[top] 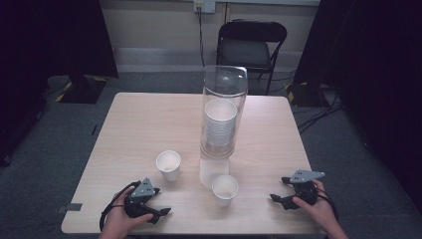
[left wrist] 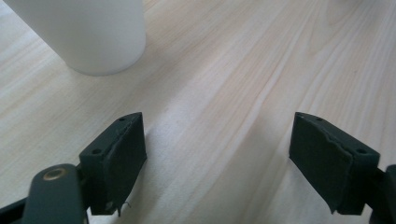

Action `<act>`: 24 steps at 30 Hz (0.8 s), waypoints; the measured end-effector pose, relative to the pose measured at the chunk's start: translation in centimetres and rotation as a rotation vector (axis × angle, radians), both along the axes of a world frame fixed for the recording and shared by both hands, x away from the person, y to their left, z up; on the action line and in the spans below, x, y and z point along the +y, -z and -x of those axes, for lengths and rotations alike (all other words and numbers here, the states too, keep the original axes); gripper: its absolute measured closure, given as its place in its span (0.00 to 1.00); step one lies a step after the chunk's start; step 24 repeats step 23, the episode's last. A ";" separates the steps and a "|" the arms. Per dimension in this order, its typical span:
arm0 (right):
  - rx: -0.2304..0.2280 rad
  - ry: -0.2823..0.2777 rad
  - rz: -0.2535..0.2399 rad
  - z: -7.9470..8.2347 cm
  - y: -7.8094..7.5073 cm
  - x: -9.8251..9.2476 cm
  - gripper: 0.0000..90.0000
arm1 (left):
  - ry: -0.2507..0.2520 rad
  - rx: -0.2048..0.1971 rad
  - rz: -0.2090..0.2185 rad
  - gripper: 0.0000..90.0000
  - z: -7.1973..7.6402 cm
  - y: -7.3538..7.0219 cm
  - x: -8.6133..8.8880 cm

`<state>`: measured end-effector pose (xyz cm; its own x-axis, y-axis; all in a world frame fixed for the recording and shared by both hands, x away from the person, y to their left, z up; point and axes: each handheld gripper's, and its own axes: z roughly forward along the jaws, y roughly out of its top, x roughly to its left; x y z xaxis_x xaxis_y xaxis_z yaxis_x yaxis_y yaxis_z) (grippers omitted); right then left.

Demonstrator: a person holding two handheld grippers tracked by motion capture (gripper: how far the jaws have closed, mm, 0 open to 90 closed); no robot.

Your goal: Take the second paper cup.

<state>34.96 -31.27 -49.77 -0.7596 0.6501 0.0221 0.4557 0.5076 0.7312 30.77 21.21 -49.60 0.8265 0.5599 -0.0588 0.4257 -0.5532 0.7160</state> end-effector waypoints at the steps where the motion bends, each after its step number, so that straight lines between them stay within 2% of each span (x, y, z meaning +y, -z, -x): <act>1: -0.011 0.001 0.003 0.0 0.1 0.0 0.17 | 0.007 -0.012 0.000 0.20 0.1 0.1 0.0; 2: -0.021 0.004 0.008 0.1 0.2 -0.1 0.16 | 0.012 -0.025 -0.011 0.18 0.1 0.2 0.0; 3: -0.033 0.009 0.024 0.1 0.2 -0.1 0.16 | 0.000 -0.036 0.005 0.17 0.3 0.4 -0.1; 5: -0.033 0.009 0.024 0.1 0.2 -0.1 0.16 | 0.000 -0.055 0.002 0.17 0.3 0.5 0.0; 6: -0.031 0.007 0.020 0.1 0.2 -0.1 0.16 | 0.001 -0.052 0.015 0.17 0.3 0.5 0.1; 9: -0.031 0.010 0.020 0.1 0.2 -0.1 0.16 | 0.000 -0.055 0.017 0.17 0.3 0.6 0.1; 11: -0.031 0.009 0.019 0.1 0.2 -0.1 0.16 | 0.005 -0.059 -0.002 0.16 0.4 0.5 0.0; 14: -0.026 0.011 0.014 0.2 0.2 -0.4 0.16 | 0.005 -0.059 -0.002 0.16 0.4 0.5 0.0; 16: -0.044 0.058 -0.015 0.2 0.0 -1.2 0.16 | 0.004 -0.059 -0.002 0.16 0.4 0.5 0.0; 17: -0.068 0.096 -0.061 0.1 -0.2 -1.9 0.16 | 0.004 -0.059 -0.001 0.16 0.4 0.5 0.0; 18: -0.093 0.149 -0.105 -0.1 -0.6 -2.8 0.16 | 0.004 -0.059 -0.002 0.16 0.4 0.5 0.0; 19: -0.146 0.245 -0.143 -0.2 -1.0 -4.1 0.16 | 0.003 -0.059 -0.001 0.16 0.4 0.5 0.0; 20: -0.187 0.322 -0.156 -0.3 -1.3 -5.2 0.16 | 0.003 -0.058 -0.001 0.16 0.4 0.5 0.0; 22: -0.229 0.444 -0.175 -0.5 -1.3 -7.1 0.16 | 0.004 -0.059 -0.002 0.16 0.4 0.5 0.0; 23: -0.245 0.482 -0.172 -0.4 -1.1 -8.2 0.16 | 0.004 -0.059 -0.002 0.16 0.4 0.5 0.0; 24: -0.245 0.482 -0.172 -0.4 -1.1 -8.2 0.16 | 0.004 -0.059 -0.002 0.16 0.4 0.5 0.0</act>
